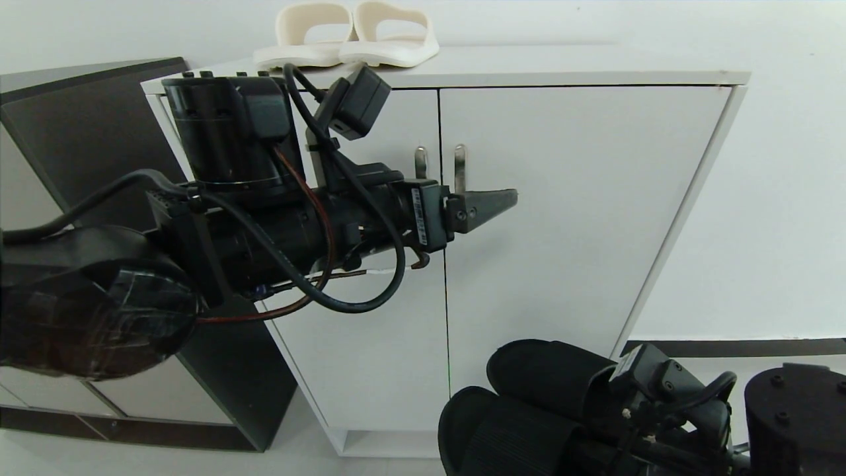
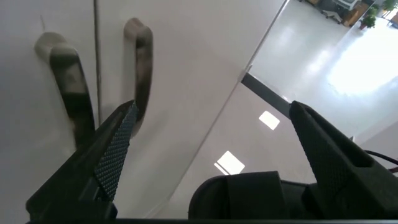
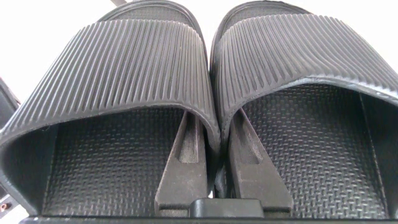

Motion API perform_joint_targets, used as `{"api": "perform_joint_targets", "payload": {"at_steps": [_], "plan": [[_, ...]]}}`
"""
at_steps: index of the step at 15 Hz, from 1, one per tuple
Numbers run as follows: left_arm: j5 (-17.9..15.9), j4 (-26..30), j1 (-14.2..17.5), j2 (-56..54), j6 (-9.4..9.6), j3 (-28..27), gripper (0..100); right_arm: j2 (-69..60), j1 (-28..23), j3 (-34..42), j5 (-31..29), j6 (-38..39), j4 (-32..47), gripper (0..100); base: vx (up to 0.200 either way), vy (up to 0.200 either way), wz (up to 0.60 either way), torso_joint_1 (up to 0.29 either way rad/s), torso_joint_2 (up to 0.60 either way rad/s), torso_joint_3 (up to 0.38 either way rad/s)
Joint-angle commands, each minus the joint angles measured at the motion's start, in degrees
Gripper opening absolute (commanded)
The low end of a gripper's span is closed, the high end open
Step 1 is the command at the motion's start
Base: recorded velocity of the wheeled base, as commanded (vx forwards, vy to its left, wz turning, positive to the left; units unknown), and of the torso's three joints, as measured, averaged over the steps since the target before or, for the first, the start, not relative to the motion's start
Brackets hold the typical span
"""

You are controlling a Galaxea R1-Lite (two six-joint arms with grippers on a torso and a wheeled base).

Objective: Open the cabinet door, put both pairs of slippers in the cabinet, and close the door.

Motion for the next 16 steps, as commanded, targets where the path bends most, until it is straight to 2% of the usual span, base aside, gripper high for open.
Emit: {"api": "perform_joint_targets", "payload": {"at_steps": [1,10,11,16], "plan": [[0.3,0.0,0.3,1.3,-0.01,-0.8,100,-0.1,0.0,0.0,0.0,0.0,0.0,0,0.0,0.0,0.0,0.0,0.0,0.0],[0.3,-0.1,0.3,5.1,0.08,-3.8,100,-0.2,0.1,0.2,0.1,-1.1,0.0,0,0.0,0.0,0.0,0.0,0.0,0.0],[0.3,-0.2,0.3,5.0,0.08,-3.8,0,-0.3,0.1,0.2,0.2,-1.1,0.0,0,0.0,0.0,0.0,0.0,0.0,0.0],[0.2,-0.5,0.3,3.1,-0.18,-2.3,0,-1.9,0.2,1.1,2.6,-0.7,0.2,0,0.0,0.0,0.0,0.0,0.0,0.0]]}}
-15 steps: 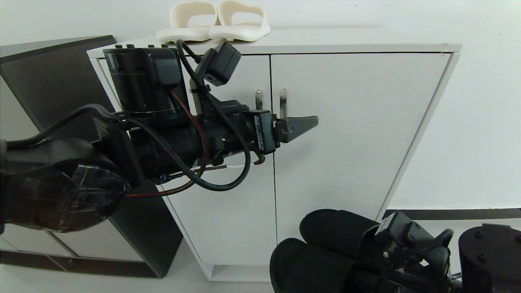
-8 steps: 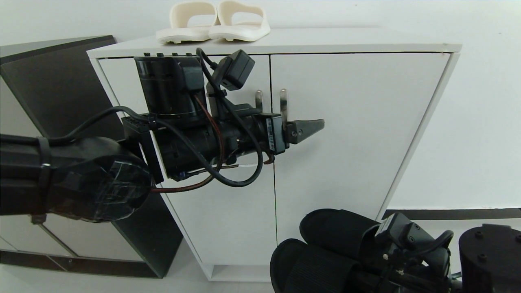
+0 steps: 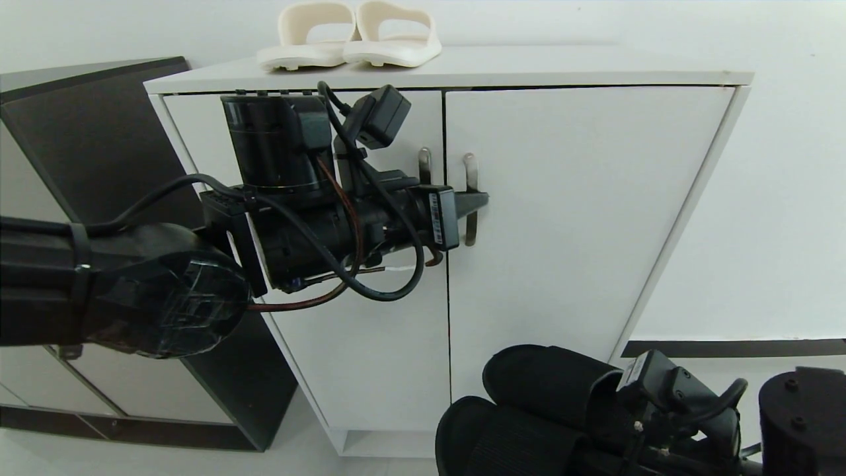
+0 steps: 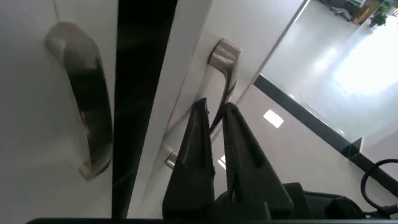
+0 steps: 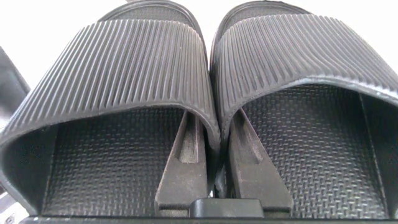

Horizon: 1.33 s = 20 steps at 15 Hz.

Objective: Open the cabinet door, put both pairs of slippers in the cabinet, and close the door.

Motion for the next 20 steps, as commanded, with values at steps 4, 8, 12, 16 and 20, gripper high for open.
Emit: {"api": "perform_joint_targets", "payload": {"at_steps": [4,8,12,16,20], "plan": [[-0.3,-0.2,-1.8,-7.1,-0.17,6.3,0,-3.6,1.9,2.2,6.3,-0.2,0.2,0,0.0,0.0,0.0,0.0,0.0,0.0],[-0.5,-0.2,-1.9,-13.3,-0.17,11.9,0,-3.9,2.5,3.1,7.0,-0.4,0.2,0,0.0,0.0,0.0,0.0,0.0,0.0],[-0.6,0.5,-1.1,-21.3,-1.49,15.5,0,-4.2,3.7,3.0,7.1,-0.4,0.2,0,0.0,0.0,0.0,0.0,0.0,0.0],[-3.3,0.5,3.8,-15.6,-8.79,7.3,0,-4.4,3.8,3.0,7.1,-0.4,0.2,0,0.0,0.0,0.0,0.0,0.0,0.0],[-2.9,0.3,5.1,-8.4,-9.31,0.0,0,-4.4,3.8,3.1,7.0,-0.4,0.2,0,0.0,0.0,0.0,0.0,0.0,0.0]]}}
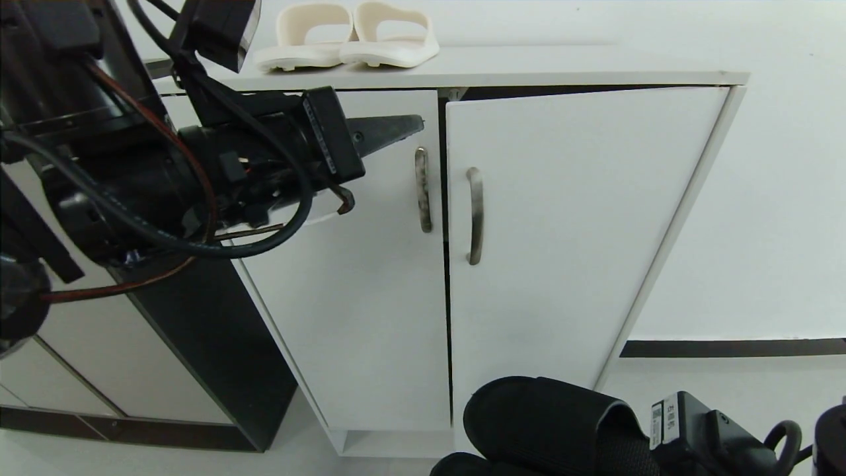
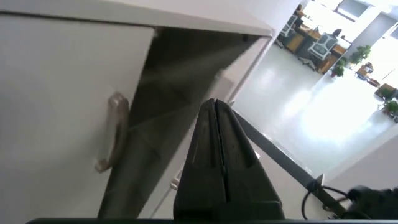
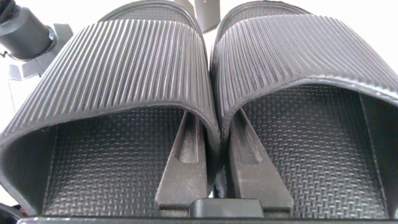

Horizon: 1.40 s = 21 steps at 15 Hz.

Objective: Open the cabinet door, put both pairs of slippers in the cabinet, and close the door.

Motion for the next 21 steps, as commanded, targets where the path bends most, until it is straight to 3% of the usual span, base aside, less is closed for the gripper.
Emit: {"api": "perform_joint_targets", "payload": {"at_steps": [1,7,14,18,19,21], "plan": [[0.3,-0.1,1.1,5.9,-0.96,-4.5,0,-0.1,0.0,0.0,0.0,0.0,0.0,0,0.0,0.0,0.0,0.0,0.0,0.0],[1.0,-0.1,1.3,10.5,-1.04,-8.5,0,-0.2,0.4,0.0,0.0,0.0,1.4,0,0.0,0.0,0.0,0.0,0.0,0.0],[2.4,-0.1,-0.6,12.1,-0.96,-8.6,0,0.4,1.5,-0.4,-0.1,0.0,4.8,0,0.0,0.0,0.0,0.0,0.0,0.0],[2.5,-0.1,-2.2,12.3,-0.6,-7.0,0,-0.5,7.0,1.2,-0.3,0.0,7.6,0,-0.15,0.0,0.0,0.004,0.0,0.002],[2.9,-0.2,-3.5,12.0,-0.52,-5.6,0,-0.7,7.6,1.6,-0.2,0.0,7.7,0,-0.2,0.0,0.0,0.002,0.0,-0.002],[2.9,-3.1,-10.1,10.3,0.19,-0.2,0,-1.3,9.7,2.8,-0.2,0.0,7.7,0,-0.2,0.0,0.0,0.0,0.01,0.007]]}}
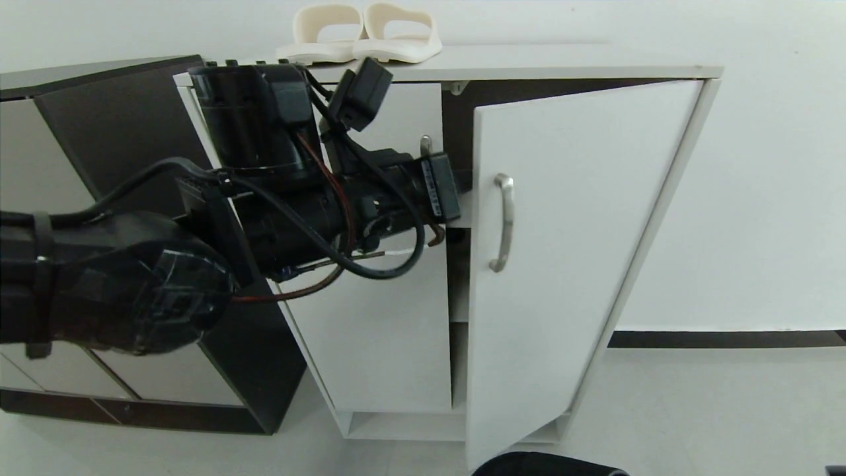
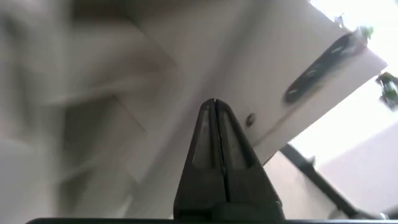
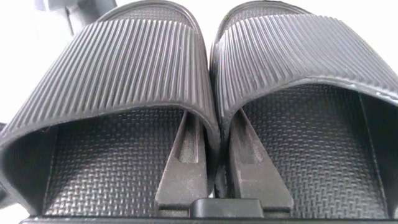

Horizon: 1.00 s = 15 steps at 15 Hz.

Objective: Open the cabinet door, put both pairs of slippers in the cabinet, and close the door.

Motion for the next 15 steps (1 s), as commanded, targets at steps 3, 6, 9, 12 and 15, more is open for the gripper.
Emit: {"api": "perform_joint_targets", "payload": {"at_steps": [3,6,9,12,15], "plan": [[0.7,-5.9,-8.6,-0.5,2.21,7.0,0,-1.5,3.1,1.0,0.1,0.1,-0.2,0,-0.2,0.0,0.0,0.002,0.0,0.004],[4.0,-8.3,-4.2,-0.5,2.3,7.3,0,1.0,-0.1,-2.0,-0.8,1.6,-0.4,0,-0.133,0.0,0.0,0.005,0.0,0.003],[14.1,-8.7,0.7,-9.9,3.26,11.6,0,5.0,-5.2,-6.2,-7.0,5.4,-0.6,0,0.0,0.0,0.0,0.0,0.0,0.0],[22.1,1.6,1.2,-30.3,13.28,22.5,0,11.4,-9.0,-12.1,-20.0,9.4,-0.6,0,0.0,0.0,0.0,0.0,0.0,0.0],[26.9,21.6,14.6,-47.5,18.29,30.5,0,17.1,-13.6,-19.1,-33.9,12.3,-0.5,0,0.0,0.0,0.0,0.0,0.0,0.0]]}}
